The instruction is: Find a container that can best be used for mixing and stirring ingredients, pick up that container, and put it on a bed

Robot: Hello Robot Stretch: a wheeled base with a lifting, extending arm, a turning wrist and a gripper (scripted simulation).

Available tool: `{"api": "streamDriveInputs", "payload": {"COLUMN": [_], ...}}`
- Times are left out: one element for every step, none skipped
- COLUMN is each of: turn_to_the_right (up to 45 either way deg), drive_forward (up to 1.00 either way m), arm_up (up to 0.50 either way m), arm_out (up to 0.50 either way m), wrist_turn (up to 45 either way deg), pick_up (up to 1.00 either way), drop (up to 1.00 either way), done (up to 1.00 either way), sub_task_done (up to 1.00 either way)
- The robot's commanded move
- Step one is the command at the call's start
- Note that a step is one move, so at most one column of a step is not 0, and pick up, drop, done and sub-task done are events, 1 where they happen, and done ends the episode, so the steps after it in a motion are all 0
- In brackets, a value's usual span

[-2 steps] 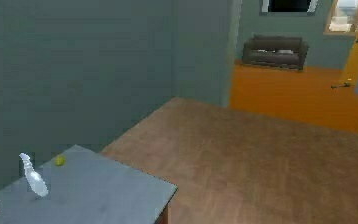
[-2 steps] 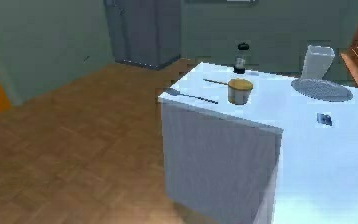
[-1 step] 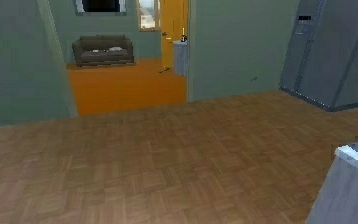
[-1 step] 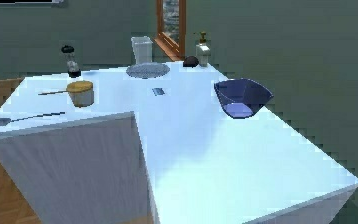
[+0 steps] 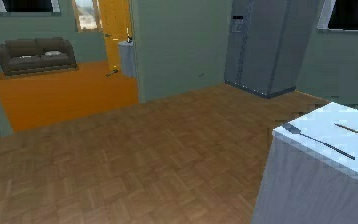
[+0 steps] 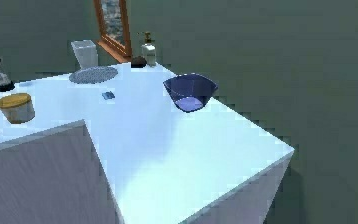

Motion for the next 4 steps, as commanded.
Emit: {"api": "streamDriveInputs", "payload": {"turn_to_the_right": [0.0, 0.0, 0.0, 0.0], "drive_forward": [0.0, 0.0, 0.0, 0.0], "arm_up": [0.5, 0.38, 0.0, 0.0], "arm_out": [0.0, 0.0, 0.42, 0.0], "wrist_turn": [0.0, 0.0, 0.0, 45.0], "pick_up": [0.0, 0.0, 0.0, 0.0], "drop": [0.0, 0.0, 0.0, 0.0], "done": [0.0, 0.0, 0.0, 0.0], "sub_task_done": [0.0, 0.0, 0.0, 0.0]}}
